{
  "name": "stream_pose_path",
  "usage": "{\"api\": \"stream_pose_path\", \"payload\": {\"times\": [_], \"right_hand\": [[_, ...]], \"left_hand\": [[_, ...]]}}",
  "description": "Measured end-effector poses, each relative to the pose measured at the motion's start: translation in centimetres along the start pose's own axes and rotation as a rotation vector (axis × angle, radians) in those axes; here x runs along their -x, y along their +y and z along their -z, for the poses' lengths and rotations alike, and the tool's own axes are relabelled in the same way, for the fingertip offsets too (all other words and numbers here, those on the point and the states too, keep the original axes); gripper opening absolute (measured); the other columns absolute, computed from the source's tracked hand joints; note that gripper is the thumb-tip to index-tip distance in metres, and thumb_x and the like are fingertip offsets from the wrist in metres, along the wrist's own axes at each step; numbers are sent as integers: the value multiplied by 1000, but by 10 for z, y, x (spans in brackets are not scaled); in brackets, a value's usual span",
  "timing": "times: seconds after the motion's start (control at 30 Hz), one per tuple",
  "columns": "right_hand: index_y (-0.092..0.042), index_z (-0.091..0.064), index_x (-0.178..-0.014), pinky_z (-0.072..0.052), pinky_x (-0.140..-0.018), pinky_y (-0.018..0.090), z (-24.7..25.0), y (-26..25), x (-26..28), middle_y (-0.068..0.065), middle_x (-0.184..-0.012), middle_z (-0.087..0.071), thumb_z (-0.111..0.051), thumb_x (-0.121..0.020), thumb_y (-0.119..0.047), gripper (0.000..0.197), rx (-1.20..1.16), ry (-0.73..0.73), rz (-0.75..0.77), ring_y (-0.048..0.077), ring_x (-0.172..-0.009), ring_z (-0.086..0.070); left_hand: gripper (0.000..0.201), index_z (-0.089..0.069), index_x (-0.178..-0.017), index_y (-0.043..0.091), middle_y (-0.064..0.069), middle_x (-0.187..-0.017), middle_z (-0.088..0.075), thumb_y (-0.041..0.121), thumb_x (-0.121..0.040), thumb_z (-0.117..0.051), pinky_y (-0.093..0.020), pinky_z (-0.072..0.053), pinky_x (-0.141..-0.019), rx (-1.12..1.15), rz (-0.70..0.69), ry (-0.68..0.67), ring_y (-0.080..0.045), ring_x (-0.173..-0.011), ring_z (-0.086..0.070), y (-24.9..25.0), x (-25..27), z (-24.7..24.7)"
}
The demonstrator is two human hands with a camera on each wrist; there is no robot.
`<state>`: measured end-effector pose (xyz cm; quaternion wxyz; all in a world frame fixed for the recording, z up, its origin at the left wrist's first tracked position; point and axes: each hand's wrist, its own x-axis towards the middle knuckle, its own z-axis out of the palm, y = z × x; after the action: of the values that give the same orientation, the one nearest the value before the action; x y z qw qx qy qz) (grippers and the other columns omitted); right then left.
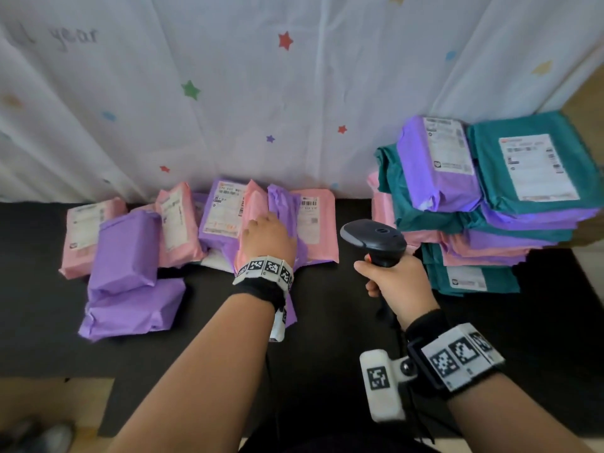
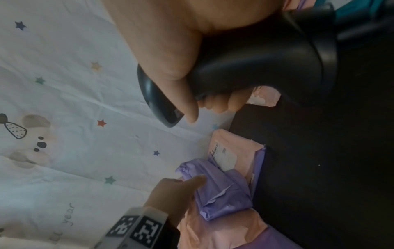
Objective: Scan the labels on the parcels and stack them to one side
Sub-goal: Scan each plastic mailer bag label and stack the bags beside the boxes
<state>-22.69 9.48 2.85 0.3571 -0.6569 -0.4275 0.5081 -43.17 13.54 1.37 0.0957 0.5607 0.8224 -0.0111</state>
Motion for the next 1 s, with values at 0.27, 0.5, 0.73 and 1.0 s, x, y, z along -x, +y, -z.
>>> {"api": "stream_pose_path", "payload": {"times": [0.27,0.5,0.73,1.0], "right_hand": [[-14,-66,-83,-50,-46,19,23,0,12,-1,-64,-66,-78,-78,-7,15,40,61,0,2,-43,-57],[-16,-69,-82,-48,-43,17,55,-14,19,-7,-52,-65,-79,-79,-12,11,-30,44,128,5,-44,-58],[-25,-77,-62,-55,-54,28,74,-53,28,3,-63,-69,-75,-86,-20,25,-397,-21,173,15,-56,-63],[-17,-76,-81,-55,-49,27,84,-65,29,5,-78,-77,-79,-82,-22,5,-496,-86,59,17,-68,-75]], "left_hand": [[29,-52,-119,3,-14,-115,-60,14,-93,-47,-35,-48,-80,40,-41,-92,-29,-101,-61,20,-7,-8],[32,-52,-122,8,-13,-113,-59,14,-90,-47,-37,-47,-79,320,21,95,-32,-99,-59,30,32,11],[18,-59,-86,0,-15,-94,-54,-10,-72,-55,-26,-30,-63,599,-169,568,-29,-83,-50,43,78,39],[24,-59,-75,-2,-17,-81,-56,-13,-57,-48,-24,-23,-66,487,-390,711,-32,-78,-51,58,102,67]]}}
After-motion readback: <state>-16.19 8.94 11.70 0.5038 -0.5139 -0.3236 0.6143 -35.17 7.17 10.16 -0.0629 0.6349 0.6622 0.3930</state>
